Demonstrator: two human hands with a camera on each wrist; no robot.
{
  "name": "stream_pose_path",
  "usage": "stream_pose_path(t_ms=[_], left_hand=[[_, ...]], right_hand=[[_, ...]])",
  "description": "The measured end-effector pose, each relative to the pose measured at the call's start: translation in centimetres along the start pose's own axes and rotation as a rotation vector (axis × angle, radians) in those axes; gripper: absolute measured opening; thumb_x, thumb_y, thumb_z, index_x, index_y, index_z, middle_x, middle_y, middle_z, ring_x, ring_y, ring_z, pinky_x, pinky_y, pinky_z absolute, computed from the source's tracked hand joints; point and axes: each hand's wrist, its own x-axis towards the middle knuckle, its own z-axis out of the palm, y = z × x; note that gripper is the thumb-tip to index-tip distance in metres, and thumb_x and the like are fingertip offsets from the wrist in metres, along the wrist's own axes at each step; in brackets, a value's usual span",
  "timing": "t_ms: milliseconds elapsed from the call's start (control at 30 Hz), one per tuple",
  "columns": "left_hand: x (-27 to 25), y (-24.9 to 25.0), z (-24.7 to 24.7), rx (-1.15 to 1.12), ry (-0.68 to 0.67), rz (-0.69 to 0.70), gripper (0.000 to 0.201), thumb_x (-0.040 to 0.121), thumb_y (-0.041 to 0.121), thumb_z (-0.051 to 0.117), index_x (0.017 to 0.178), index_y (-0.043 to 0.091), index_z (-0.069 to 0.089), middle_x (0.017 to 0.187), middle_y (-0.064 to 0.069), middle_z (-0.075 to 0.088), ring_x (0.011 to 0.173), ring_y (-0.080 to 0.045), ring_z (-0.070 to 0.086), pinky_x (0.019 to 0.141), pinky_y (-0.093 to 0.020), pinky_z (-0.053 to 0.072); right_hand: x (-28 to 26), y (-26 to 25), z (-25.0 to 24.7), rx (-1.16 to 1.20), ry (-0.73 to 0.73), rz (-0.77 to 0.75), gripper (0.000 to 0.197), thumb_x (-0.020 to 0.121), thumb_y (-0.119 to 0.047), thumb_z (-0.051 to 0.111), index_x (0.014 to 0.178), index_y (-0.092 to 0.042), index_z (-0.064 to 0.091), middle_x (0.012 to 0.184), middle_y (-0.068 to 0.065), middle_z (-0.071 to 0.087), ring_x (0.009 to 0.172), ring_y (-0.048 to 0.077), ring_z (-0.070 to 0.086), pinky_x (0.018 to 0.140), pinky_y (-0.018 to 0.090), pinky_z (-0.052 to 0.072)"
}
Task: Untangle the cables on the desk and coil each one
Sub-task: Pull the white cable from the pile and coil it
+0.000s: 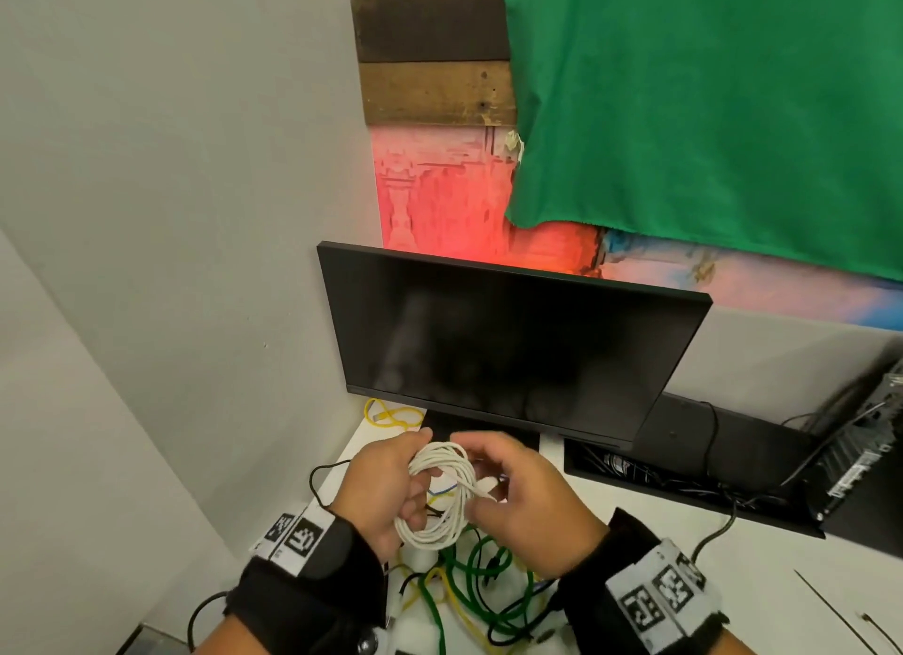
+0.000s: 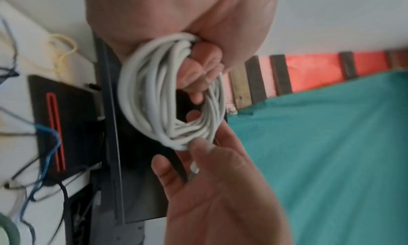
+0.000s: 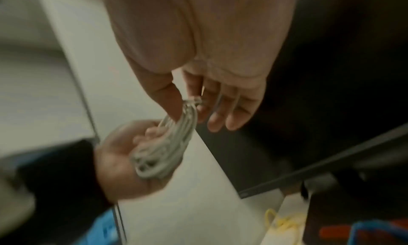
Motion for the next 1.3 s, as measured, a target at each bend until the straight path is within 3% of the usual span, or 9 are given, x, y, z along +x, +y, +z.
stream_pose_path(t_ms=[100,200,400,600,767,933,1000,1133,1300], left_hand=[[0.2,0.1,-0.3,-0.029,0.051,-0.075,0.041,0.094,0.037,0.056,0.063,0.010,0.055,0.043,0.000,0.034,0.031,-0.011,0.021,0.034,-0.017,0.021],[0.4,0.1,-0.2,0.062,0.108,-0.052,0.054,0.093,0.055,0.053,0.066,0.008,0.055,0.046,-0.004,0.041,0.034,-0.014,0.025,0.036,-0.022,0.027],[1.0,-1.2,0.4,0.826,0.300,0.490,0.059,0.093,0.063,0.026,0.079,0.015,0.058,0.074,-0.001,0.063,0.076,-0.028,0.060,0.078,-0.042,0.050],[-1.4,-1.9,-0.3,0.659,-0.271,0.545,0.073,0.091,0.069,0.022,0.067,0.007,0.053,0.049,0.004,0.050,0.045,-0.011,0.046,0.051,-0.031,0.040],[-3.4,-0.2,-0.6,0.607,-0.600,0.534,0.026,0.089,0.042,0.062,0.071,0.023,0.062,0.057,0.006,0.054,0.049,-0.009,0.049,0.048,-0.017,0.040],[-3.3,-0.1,-0.1,0.664,-0.252,0.634,0.029,0.076,0.050,0.063,0.069,0.022,0.060,0.053,0.004,0.054,0.048,-0.011,0.049,0.053,-0.030,0.043],[-2.4,0.0,-0.3,0.564,-0.128,0.531,0.022,0.072,0.039,0.064,0.073,0.019,0.056,0.053,-0.003,0.050,0.050,-0.018,0.045,0.053,-0.034,0.038],[-1.2,0.2,-0.4,0.614,-0.046,0.525,0.018,0.089,0.021,0.062,0.071,0.020,0.064,0.055,-0.010,0.055,0.052,-0.019,0.050,0.050,-0.032,0.042],[-0.4,-0.4,0.1,0.664,0.144,0.595,0.044,0.091,0.035,0.061,0.056,0.009,0.053,0.047,0.000,0.047,0.049,-0.013,0.045,0.057,-0.039,0.046]], right_hand=[[-0.7,-0.7,0.7,-0.400,0.116,-0.123,0.037,0.086,-0.040,0.057,0.123,-0.040,0.058,0.112,-0.022,0.056,0.102,0.000,0.056,0.085,0.019,0.047],[-0.9,-2.0,1.2,-0.649,0.123,-0.085,0.026,0.097,-0.037,0.048,0.115,-0.030,0.065,0.107,-0.011,0.061,0.097,0.012,0.059,0.083,0.027,0.047],[-0.8,-5.4,2.6,-0.823,-0.165,0.019,0.016,0.095,-0.021,0.050,0.107,-0.017,0.060,0.106,0.004,0.059,0.100,0.025,0.053,0.080,0.034,0.039],[1.3,-5.2,-2.8,-0.716,-0.159,-0.173,0.009,0.096,-0.025,0.054,0.090,-0.030,0.059,0.093,-0.017,0.046,0.093,0.010,0.038,0.085,0.032,0.037],[2.1,-2.4,-3.7,-0.300,-0.098,-0.169,0.011,0.087,-0.027,0.070,0.088,-0.038,0.072,0.088,-0.020,0.055,0.091,0.004,0.054,0.085,0.026,0.046],[1.3,-0.9,-1.5,0.334,-0.119,0.160,0.007,0.082,-0.026,0.071,0.078,-0.027,0.077,0.072,-0.002,0.071,0.063,0.011,0.061,0.060,0.024,0.049],[0.9,-0.4,-0.4,0.454,-0.169,0.227,0.008,0.082,-0.022,0.071,0.078,-0.019,0.077,0.068,0.002,0.069,0.056,0.009,0.058,0.053,0.019,0.045],[0.5,0.4,0.2,0.651,-0.216,0.321,0.027,0.069,-0.019,0.070,0.090,-0.002,0.076,0.084,0.013,0.071,0.072,0.019,0.063,0.065,0.029,0.051],[0.3,0.7,0.2,0.767,-0.349,0.303,0.048,0.064,-0.007,0.065,0.110,0.010,0.061,0.097,0.017,0.064,0.087,0.026,0.062,0.074,0.036,0.050]])
